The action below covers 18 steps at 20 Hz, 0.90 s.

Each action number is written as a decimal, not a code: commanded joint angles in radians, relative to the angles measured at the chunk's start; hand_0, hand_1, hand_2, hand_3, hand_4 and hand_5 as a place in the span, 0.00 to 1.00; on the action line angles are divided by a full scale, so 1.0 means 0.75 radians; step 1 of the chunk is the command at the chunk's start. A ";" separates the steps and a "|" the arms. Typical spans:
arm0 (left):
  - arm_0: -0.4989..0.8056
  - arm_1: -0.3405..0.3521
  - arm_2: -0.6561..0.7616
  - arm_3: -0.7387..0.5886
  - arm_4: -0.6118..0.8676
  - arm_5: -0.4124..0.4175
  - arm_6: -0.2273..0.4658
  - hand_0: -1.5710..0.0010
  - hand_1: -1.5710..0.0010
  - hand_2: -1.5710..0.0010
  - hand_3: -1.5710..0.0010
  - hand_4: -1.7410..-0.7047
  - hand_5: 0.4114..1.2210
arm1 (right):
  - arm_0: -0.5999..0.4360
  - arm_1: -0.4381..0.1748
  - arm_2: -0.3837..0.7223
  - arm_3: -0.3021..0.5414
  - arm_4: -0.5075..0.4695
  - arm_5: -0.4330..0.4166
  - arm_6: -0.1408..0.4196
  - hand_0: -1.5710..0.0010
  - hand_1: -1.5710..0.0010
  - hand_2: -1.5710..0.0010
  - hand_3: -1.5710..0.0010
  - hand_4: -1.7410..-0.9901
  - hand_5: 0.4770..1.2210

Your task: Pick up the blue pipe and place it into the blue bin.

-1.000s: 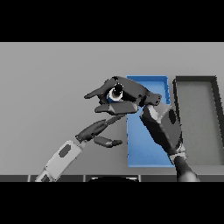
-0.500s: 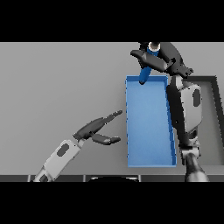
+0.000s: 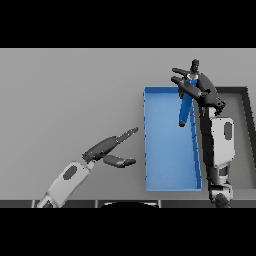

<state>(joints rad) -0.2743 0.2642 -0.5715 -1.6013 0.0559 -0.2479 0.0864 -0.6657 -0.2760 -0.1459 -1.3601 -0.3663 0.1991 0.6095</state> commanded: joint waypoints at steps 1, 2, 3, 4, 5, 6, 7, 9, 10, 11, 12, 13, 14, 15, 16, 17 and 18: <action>-0.003 0.004 0.004 0.007 -0.002 0.000 -0.004 1.00 1.00 1.00 1.00 0.88 0.07 | 0.043 -0.017 0.032 0.010 -0.006 -0.051 0.000 0.00 0.00 0.00 0.00 0.32 1.00; 0.003 -0.004 -0.001 -0.001 -0.005 0.007 -0.006 1.00 1.00 1.00 1.00 0.88 0.07 | 0.078 -0.045 0.079 0.028 -0.004 -0.099 0.000 0.00 0.00 0.00 0.00 0.32 1.00; -0.003 -0.004 0.001 0.000 -0.003 0.006 0.001 1.00 1.00 1.00 1.00 0.88 0.07 | 0.120 -0.080 0.130 0.027 -0.018 -0.127 0.000 0.00 0.00 0.00 0.14 0.26 1.00; 0.003 0.007 0.006 -0.001 -0.002 0.006 -0.006 1.00 1.00 1.00 1.00 0.88 0.07 | 0.152 -0.111 0.180 0.030 -0.039 -0.156 0.000 0.00 0.00 0.00 0.31 0.21 1.00; 0.003 -0.011 -0.003 -0.002 -0.003 0.012 0.003 1.00 1.00 1.00 1.00 0.88 0.07 | 0.192 -0.141 0.236 0.015 -0.057 -0.166 0.000 0.00 0.00 0.00 0.25 0.23 1.00; 0.004 -0.008 -0.007 -0.012 -0.004 0.009 0.006 1.00 1.00 1.00 1.00 0.88 0.08 | 0.211 -0.169 0.287 0.032 -0.082 -0.189 0.000 0.00 0.00 0.00 0.34 0.18 1.00; -0.009 -0.017 -0.009 0.006 -0.013 0.014 0.020 1.00 1.00 1.00 1.00 0.88 0.08 | 0.231 -0.199 0.353 0.032 -0.098 -0.225 0.000 0.00 0.00 0.00 0.46 0.15 1.00; -0.032 -0.023 0.000 0.015 -0.008 0.013 0.028 1.00 1.00 1.00 1.00 0.88 0.08 | 0.251 -0.288 0.493 0.048 -0.183 -0.305 0.000 0.00 0.00 0.00 0.45 0.16 0.96; -0.022 -0.017 0.001 0.011 -0.002 0.010 0.021 1.00 1.00 1.00 1.00 0.88 0.08 | 0.238 -0.339 0.582 0.085 -0.270 -0.363 0.000 0.00 0.00 0.00 0.36 0.21 0.97; -0.018 -0.012 0.001 0.003 0.002 0.006 0.022 1.00 1.00 1.00 1.00 0.88 0.08 | 0.228 -0.376 0.678 0.106 -0.371 -0.452 0.000 0.07 0.12 0.15 0.49 0.28 0.96; -0.023 -0.029 -0.011 0.011 -0.015 0.016 0.027 1.00 1.00 1.00 1.00 0.88 0.08 | 0.205 -0.419 0.755 0.133 -0.476 -0.490 0.000 0.25 0.30 0.32 0.59 0.35 0.94; -0.007 -0.016 -0.012 -0.004 -0.013 0.013 0.012 1.00 1.00 1.00 1.00 0.88 0.08 | 0.181 -0.469 0.840 0.139 -0.589 -0.532 0.000 0.40 0.44 0.46 0.67 0.45 0.92; 0.006 -0.012 -0.016 -0.019 -0.016 0.017 0.008 1.00 1.00 1.00 1.00 0.88 0.08 | 0.143 -0.514 0.921 0.148 -0.687 -0.572 0.000 0.52 0.55 0.57 0.74 0.53 0.93; 0.007 -0.019 -0.023 -0.025 -0.016 0.019 0.023 1.00 1.00 1.00 1.00 0.88 0.08 | 0.124 -0.549 0.963 0.149 -0.742 -0.582 0.000 0.62 0.64 0.65 0.79 0.58 0.95; 0.011 -0.014 -0.018 -0.037 -0.013 0.025 0.029 1.00 1.00 1.00 1.00 0.88 0.08 | 0.110 -0.569 1.012 0.123 -0.737 -0.549 0.000 0.69 0.71 0.72 0.83 0.63 0.89; 0.006 -0.004 -0.011 -0.038 -0.010 0.023 0.039 1.00 1.00 1.00 1.00 0.88 0.08 | 0.100 -0.595 1.036 0.105 -0.708 -0.501 0.000 0.76 0.77 0.78 0.87 0.67 0.82; 0.011 -0.006 -0.016 -0.035 -0.013 0.022 0.028 1.00 1.00 1.00 1.00 0.88 0.08 | 0.080 -0.627 1.074 0.093 -0.663 -0.448 -0.001 0.80 0.82 0.82 0.89 0.70 0.76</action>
<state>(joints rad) -0.2657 0.2597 -0.5832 -1.6273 0.0462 -0.2315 0.1078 -0.6066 -0.7465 0.6596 -1.2906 -0.8646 -0.1360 0.6083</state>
